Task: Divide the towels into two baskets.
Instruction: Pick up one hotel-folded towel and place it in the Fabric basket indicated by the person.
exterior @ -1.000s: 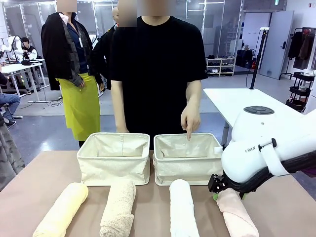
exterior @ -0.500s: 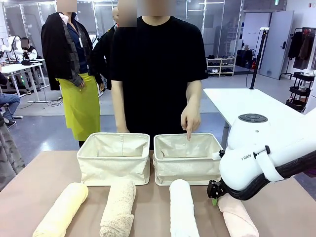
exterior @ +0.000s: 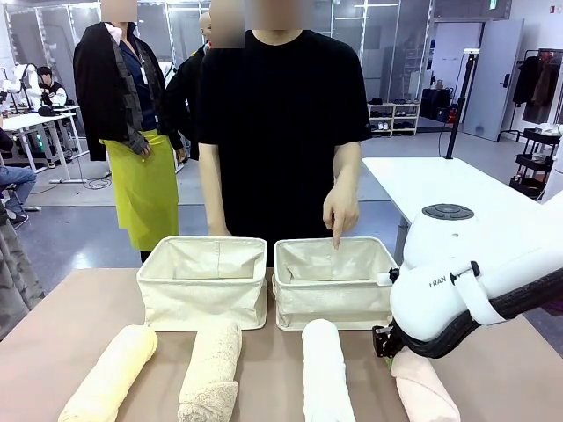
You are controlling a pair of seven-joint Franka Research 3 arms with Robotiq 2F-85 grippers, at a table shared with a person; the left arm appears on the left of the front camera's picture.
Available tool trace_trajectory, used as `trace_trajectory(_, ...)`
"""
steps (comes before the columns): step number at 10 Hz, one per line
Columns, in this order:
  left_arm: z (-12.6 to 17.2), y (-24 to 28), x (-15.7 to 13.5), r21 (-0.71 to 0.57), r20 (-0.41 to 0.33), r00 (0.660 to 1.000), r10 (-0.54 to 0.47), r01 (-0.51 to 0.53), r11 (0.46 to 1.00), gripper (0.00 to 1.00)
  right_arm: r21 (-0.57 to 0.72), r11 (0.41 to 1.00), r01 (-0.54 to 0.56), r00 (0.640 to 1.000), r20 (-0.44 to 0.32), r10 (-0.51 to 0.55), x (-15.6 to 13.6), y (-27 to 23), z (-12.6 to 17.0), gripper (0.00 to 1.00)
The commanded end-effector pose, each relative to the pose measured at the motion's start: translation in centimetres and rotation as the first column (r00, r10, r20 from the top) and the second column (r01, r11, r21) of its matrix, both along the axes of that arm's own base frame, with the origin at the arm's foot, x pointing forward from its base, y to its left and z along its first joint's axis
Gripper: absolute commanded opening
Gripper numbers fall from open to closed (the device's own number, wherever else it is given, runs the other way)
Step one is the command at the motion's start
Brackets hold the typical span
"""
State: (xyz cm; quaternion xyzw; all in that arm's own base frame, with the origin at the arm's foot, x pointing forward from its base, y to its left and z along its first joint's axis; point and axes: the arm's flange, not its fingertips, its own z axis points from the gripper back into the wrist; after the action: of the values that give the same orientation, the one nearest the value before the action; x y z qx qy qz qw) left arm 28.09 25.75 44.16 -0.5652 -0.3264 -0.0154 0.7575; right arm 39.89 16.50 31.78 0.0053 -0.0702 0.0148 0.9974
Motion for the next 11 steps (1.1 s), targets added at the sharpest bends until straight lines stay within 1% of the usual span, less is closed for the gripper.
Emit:
trace_trajectory(1,0.1,0.2,-0.3,-0.009,0.01,1.0,-0.003,0.003,1.0,1.0,-0.036,0.999,-0.033,0.999,0.003,0.033,-5.2,-0.7,3.1,0.25)
trace_trajectory(2,0.1,0.2,-0.3,-0.009,0.01,1.0,-0.003,0.003,1.0,1.0,-0.018,0.991,-0.134,0.991,-0.012,0.134,-5.5,-0.6,6.9,0.25)
trace_trajectory(3,0.1,0.2,-0.3,-0.009,0.01,1.0,-0.003,0.003,1.0,1.0,0.028,0.975,-0.219,0.975,-0.041,0.22,-5.6,-0.1,9.8,0.25)
trace_trajectory(4,0.1,0.2,-0.3,-0.009,0.01,1.0,-0.003,0.003,1.0,1.0,0.052,0.963,-0.264,0.962,-0.057,0.267,-5.3,0.1,12.3,0.25)
trace_trajectory(5,0.1,0.2,-0.3,-0.009,0.01,1.0,-0.003,0.003,1.0,1.0,0.042,0.914,-0.404,0.913,-0.052,0.406,-5.4,0.7,14.5,0.25)
trace_trajectory(6,0.1,0.2,-0.3,-0.009,0.01,1.0,-0.003,0.003,1.0,1.0,0.118,0.826,-0.551,0.826,-0.064,0.56,-5.2,1.1,16.3,0.25)
trace_trajectory(7,0.1,0.2,-0.3,-0.009,0.01,1.0,-0.003,0.003,1.0,1.0,0.124,0.747,-0.653,0.743,-0.082,0.664,-4.9,1.5,17.5,0.25)
trace_trajectory(8,0.1,0.2,-0.3,-0.009,0.01,1.0,-0.003,0.003,1.0,1.0,0.147,0.653,-0.743,0.646,-0.098,0.757,-4.7,2.0,18.1,0.25)
trace_trajectory(9,0.1,0.2,-0.3,-0.009,0.01,1.0,-0.003,0.003,1.0,1.0,0.144,0.586,-0.797,0.572,-0.13,0.81,-4.4,2.7,18.1,0.25)
trace_trajectory(10,0.1,0.2,-0.3,-0.009,0.01,1.0,-0.003,0.003,1.0,1.0,0.14,0.546,-0.826,0.528,-0.15,0.836,-3.9,3.3,17.7,0.25)
trace_trajectory(11,0.1,0.2,-0.3,-0.009,0.01,1.0,-0.003,0.003,1.0,1.0,0.123,0.565,-0.816,0.548,-0.146,0.824,-3.6,3.7,17.3,0.25)
